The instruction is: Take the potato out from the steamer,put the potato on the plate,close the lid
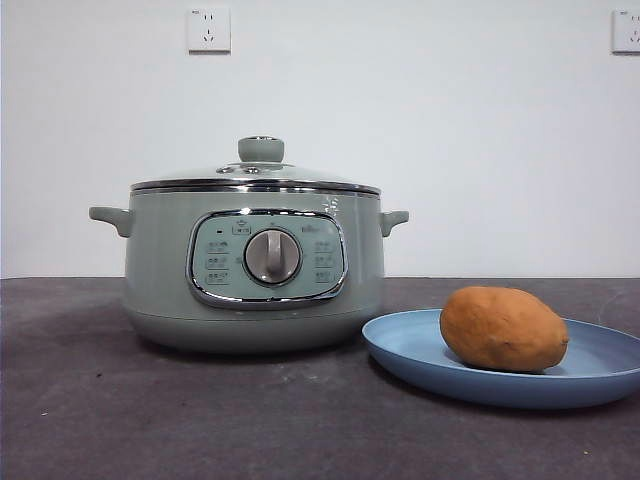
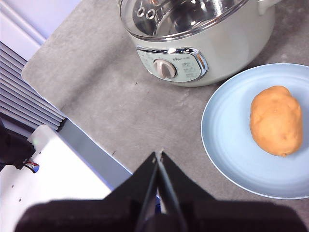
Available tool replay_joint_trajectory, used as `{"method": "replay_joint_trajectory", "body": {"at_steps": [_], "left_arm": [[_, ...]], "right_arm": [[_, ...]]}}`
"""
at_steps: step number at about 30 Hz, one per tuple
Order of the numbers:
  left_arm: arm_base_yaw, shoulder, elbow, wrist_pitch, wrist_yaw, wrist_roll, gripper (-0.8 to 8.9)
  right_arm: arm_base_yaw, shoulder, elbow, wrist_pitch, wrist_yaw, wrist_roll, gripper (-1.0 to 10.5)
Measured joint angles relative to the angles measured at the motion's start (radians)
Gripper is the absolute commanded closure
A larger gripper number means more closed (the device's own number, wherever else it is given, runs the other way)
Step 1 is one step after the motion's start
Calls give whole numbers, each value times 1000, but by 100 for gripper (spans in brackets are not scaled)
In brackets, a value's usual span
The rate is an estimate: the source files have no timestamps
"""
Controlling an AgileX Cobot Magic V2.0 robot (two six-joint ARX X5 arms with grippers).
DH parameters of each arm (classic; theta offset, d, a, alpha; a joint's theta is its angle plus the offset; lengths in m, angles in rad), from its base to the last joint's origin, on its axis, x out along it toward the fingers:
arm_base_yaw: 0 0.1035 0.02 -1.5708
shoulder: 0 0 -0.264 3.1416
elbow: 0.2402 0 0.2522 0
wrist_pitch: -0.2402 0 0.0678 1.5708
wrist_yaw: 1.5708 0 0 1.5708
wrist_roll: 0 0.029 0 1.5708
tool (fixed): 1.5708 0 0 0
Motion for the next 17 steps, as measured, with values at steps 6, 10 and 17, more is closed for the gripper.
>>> {"method": "replay_joint_trajectory", "body": {"at_steps": [6,10,17], "left_arm": [[84,-235,-345,165,-107,0,817],[94,-357,-519,171,-138,0,817],[95,-524,-752,171,-180,-20,817]], "right_arm": [[0,0,0,0,0,0,945],[0,0,0,0,0,0,945],[0,0,0,0,0,0,945]]}}
